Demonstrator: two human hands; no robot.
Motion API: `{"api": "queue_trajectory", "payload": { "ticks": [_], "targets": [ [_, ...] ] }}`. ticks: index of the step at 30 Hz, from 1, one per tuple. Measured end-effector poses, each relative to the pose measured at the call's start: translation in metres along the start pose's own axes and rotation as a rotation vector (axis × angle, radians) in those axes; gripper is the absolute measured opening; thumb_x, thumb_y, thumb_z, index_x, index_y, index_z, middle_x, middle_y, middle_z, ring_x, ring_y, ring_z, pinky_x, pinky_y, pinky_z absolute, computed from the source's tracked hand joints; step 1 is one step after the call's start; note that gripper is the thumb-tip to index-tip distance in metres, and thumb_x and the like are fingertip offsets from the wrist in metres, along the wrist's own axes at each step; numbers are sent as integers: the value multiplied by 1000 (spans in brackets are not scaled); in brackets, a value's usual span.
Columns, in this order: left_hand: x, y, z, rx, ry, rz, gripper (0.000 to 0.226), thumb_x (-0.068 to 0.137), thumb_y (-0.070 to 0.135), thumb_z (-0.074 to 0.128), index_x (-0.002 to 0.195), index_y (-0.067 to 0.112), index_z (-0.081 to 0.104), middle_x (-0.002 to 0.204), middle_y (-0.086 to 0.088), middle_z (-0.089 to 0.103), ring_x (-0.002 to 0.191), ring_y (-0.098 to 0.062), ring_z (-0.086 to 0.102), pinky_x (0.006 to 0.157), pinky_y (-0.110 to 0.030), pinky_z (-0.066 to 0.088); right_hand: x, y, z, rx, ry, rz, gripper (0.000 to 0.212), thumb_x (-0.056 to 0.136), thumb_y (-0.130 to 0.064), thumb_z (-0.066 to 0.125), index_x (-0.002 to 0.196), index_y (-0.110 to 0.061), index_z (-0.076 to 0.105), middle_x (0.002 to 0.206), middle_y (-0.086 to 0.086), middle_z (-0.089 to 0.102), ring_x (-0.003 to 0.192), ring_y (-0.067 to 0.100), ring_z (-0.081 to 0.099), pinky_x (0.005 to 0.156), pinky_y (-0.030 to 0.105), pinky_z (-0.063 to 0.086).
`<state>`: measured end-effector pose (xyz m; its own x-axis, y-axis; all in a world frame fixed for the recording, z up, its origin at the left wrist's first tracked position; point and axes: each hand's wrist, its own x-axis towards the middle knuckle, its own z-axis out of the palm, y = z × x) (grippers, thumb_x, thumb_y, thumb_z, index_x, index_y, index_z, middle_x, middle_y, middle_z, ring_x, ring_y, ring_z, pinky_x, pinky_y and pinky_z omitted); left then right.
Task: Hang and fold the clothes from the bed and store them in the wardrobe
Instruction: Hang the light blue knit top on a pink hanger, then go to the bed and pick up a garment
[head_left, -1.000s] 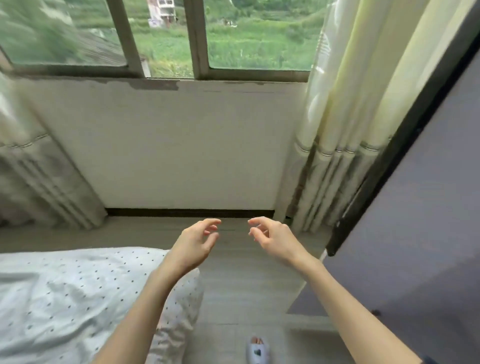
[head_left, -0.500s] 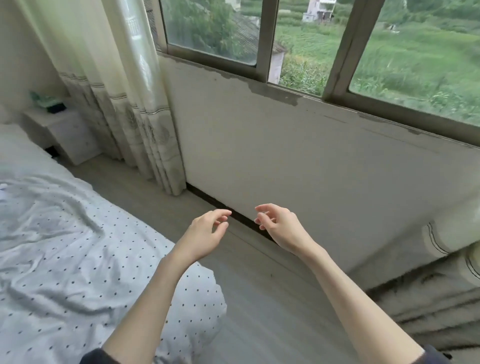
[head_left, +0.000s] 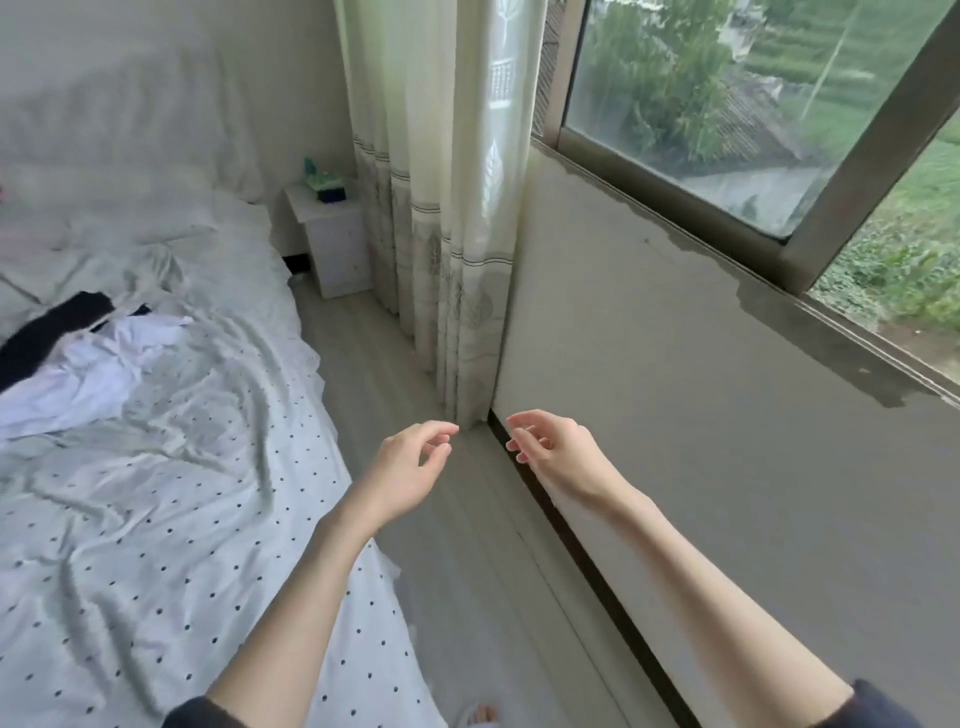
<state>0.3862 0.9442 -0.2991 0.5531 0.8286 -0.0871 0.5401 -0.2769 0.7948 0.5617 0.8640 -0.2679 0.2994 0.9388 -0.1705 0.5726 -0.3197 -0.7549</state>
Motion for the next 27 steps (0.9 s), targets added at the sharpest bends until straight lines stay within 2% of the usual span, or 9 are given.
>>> {"api": "queue_trajectory", "payload": {
  "ticks": [6,10,13,16,17,20,22,24,27],
  "targets": [
    [83,-8,-33,-10,123,-107,30,98,18,45,125,21,57,123,3,58,106,-8,55,89,-18,39,119,-27,-17,-28,-140,-119,27,97,-21,44,120,-19,59,95,-7,67,95,14,63,86,26,48],
    [125,-23,-55,-2,189,-168,29,98,20,44,123,23,59,122,7,59,106,-5,55,91,-19,40,189,-44,-9,-55,-244,-202,26,96,-20,44,117,-19,59,94,-7,68,94,14,63,77,22,47],
    [159,-37,-74,36,279,-218,28,98,21,45,121,23,61,120,7,62,108,-7,56,96,-24,42,249,-61,-2,-82,-340,-292,26,95,-20,43,115,-20,60,96,-4,70,95,17,63,88,32,48],
    [198,-54,-98,38,403,-295,27,98,21,46,120,21,62,118,7,64,101,-7,58,90,-18,42,318,-86,10,-71,-433,-390,25,95,-19,44,113,-20,61,95,-3,70,93,18,64,87,33,49],
    [204,-57,-101,36,439,-309,27,97,21,47,119,21,62,117,7,64,99,-5,58,88,-15,41,332,-89,13,-75,-457,-423,25,95,-19,44,113,-20,61,93,-4,70,92,17,65,85,30,49],
    [233,-66,-126,21,547,-398,27,98,21,47,120,22,62,117,7,64,98,-3,57,88,-16,41,395,-122,26,-104,-566,-527,24,96,-19,45,114,-22,61,87,-11,67,87,7,64,72,7,43],
    [245,-73,-141,5,583,-456,27,98,20,47,121,21,61,118,4,64,103,-7,58,91,-19,42,425,-143,36,-97,-616,-554,24,96,-17,45,113,-21,61,86,-9,67,85,9,64,65,2,40],
    [255,-82,-156,14,625,-506,27,98,19,47,121,19,61,119,2,63,103,-9,58,90,-18,41,446,-163,50,-97,-683,-581,24,96,-17,46,114,-19,62,89,-5,68,86,12,65,71,8,44],
    [265,-103,-176,20,685,-572,28,98,18,47,121,20,61,120,3,62,103,-6,56,87,-14,38,475,-186,80,-122,-800,-619,26,96,-15,45,117,-17,60,97,1,70,92,16,65,86,25,48]
  ]
}}
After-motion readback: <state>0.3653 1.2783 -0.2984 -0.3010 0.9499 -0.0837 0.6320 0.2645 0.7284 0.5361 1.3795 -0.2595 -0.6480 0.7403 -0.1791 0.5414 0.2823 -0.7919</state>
